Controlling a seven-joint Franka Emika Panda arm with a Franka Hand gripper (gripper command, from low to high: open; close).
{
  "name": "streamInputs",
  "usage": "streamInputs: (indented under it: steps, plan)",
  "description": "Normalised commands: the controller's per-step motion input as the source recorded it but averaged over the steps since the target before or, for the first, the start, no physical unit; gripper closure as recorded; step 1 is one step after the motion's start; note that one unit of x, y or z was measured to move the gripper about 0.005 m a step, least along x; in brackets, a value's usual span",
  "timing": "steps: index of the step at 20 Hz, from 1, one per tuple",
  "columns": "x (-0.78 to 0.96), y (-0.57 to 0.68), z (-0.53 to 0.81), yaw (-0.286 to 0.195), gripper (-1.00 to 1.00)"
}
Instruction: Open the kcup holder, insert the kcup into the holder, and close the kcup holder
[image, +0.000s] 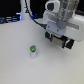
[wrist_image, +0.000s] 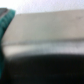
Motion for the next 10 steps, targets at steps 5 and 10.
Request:
streamInputs:
  steps: [5, 10]
  plan:
    - [0.14, -0.33, 0.48, -0.175, -1.00]
    - [0.02, -0.46, 0.44, -0.235, -1.00]
